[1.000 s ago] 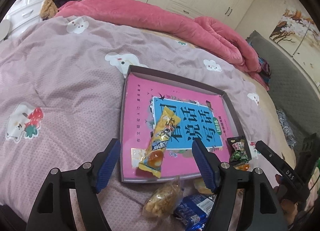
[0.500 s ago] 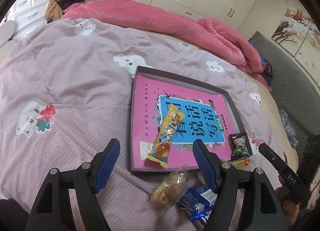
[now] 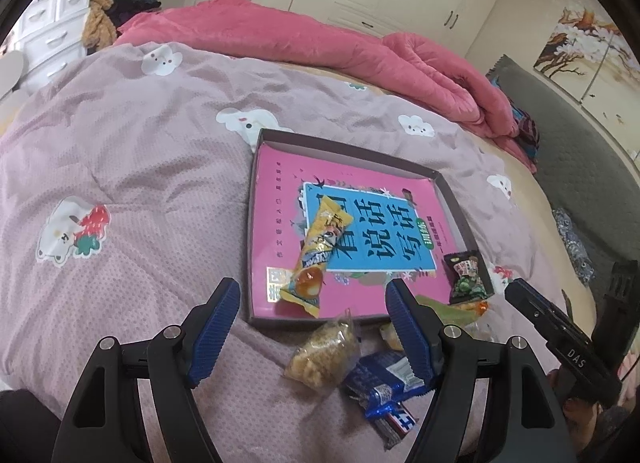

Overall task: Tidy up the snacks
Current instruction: 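Move both open tools back toward the remaining snack pile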

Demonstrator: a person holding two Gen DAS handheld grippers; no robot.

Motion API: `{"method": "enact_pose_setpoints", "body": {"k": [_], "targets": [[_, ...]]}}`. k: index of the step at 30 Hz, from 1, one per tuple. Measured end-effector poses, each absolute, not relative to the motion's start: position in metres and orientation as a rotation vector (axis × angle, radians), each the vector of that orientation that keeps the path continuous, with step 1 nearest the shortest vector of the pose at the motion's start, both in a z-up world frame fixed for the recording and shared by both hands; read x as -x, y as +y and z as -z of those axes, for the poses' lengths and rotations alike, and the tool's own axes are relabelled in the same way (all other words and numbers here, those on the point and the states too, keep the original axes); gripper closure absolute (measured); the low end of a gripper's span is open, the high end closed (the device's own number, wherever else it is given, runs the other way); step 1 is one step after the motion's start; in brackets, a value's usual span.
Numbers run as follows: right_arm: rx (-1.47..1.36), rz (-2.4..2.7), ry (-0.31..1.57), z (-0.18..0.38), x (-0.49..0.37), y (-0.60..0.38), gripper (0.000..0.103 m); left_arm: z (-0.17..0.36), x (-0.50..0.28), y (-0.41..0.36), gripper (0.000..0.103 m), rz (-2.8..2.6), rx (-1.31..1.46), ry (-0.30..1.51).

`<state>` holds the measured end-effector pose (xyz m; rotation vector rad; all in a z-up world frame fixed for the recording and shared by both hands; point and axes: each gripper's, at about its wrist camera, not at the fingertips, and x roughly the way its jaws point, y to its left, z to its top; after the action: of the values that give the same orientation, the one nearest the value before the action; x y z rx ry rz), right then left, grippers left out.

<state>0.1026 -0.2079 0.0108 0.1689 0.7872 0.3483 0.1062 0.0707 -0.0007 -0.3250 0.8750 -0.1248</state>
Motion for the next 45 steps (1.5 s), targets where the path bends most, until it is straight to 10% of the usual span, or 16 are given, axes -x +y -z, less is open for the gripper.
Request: {"method": "enact_pose_setpoints", "body": {"k": [45], "targets": [[-0.043,-0.419,0.838,-0.004,-0.061,-0.188,0.042,0.025,-0.045,0.005,0.02,0.246,0.262,1.033]]}}
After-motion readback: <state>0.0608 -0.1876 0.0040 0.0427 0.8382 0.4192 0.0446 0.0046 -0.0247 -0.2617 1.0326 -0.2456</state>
